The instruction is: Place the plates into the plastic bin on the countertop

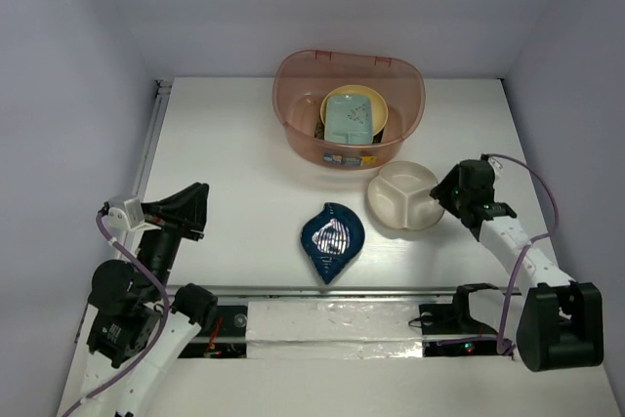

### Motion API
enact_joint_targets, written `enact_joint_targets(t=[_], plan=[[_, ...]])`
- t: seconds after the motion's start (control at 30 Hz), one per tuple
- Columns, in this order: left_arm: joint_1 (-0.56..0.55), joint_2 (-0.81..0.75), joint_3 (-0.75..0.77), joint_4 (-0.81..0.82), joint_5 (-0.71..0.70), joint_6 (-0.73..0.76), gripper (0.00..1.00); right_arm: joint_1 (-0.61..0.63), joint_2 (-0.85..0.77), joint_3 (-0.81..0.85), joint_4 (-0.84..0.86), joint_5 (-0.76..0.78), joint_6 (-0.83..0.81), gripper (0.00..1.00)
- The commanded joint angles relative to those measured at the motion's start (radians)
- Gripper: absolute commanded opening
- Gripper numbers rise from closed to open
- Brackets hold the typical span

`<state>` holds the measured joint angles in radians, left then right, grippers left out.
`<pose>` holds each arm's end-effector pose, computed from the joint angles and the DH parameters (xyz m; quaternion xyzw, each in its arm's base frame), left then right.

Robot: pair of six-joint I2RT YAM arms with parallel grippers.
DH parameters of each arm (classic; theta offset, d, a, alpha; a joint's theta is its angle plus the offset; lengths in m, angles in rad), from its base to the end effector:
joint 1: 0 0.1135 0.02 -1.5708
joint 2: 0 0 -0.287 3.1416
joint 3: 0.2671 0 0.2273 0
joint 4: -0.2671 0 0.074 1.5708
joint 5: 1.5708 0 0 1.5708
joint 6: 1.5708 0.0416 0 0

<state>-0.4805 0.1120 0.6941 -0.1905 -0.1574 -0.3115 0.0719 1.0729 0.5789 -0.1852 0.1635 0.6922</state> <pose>-0.0047 0.0098 0.3601 -0.0183 0.5578 -0.2793 0.7813 0.1939 0.0072 0.2423 0.3080 0.8456 0.0918 0.4262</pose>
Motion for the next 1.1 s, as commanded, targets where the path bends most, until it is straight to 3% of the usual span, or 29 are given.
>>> enact_joint_targets(t=[0.0, 0.13, 0.37, 0.47, 0.77, 0.87, 0.9, 1.0, 1.07], plan=[[-0.010, -0.028, 0.010, 0.052, 0.009, 0.012, 0.17, -0.038, -0.038, -0.007, -0.072, -0.002, 0.004, 0.54], [-0.030, -0.046, 0.010, 0.052, 0.004, 0.011, 0.17, -0.116, 0.050, 0.001, -0.106, -0.022, 0.053, 0.55], [-0.062, -0.075, 0.012, 0.053, -0.005, 0.012, 0.17, -0.126, 0.131, 0.030, -0.131, -0.057, 0.041, 0.54], [-0.072, -0.087, 0.013, 0.051, -0.010, 0.012, 0.18, -0.126, 0.176, 0.055, -0.129, -0.139, -0.003, 0.51], [-0.081, -0.097, 0.015, 0.049, -0.014, 0.012, 0.18, -0.126, 0.305, 0.154, -0.174, -0.156, -0.059, 0.36], [-0.081, -0.104, 0.015, 0.048, -0.018, 0.012, 0.18, -0.126, 0.325, 0.177, -0.186, -0.156, -0.053, 0.28], [-0.081, -0.104, 0.015, 0.048, -0.016, 0.012, 0.18, -0.126, 0.322, 0.174, -0.183, -0.156, -0.051, 0.18], [-0.081, -0.109, 0.015, 0.049, -0.018, 0.012, 0.18, -0.126, 0.328, 0.177, -0.189, -0.156, -0.051, 0.02], [-0.081, -0.107, 0.015, 0.048, -0.019, 0.012, 0.18, -0.126, 0.332, 0.187, -0.195, -0.156, -0.057, 0.00]])
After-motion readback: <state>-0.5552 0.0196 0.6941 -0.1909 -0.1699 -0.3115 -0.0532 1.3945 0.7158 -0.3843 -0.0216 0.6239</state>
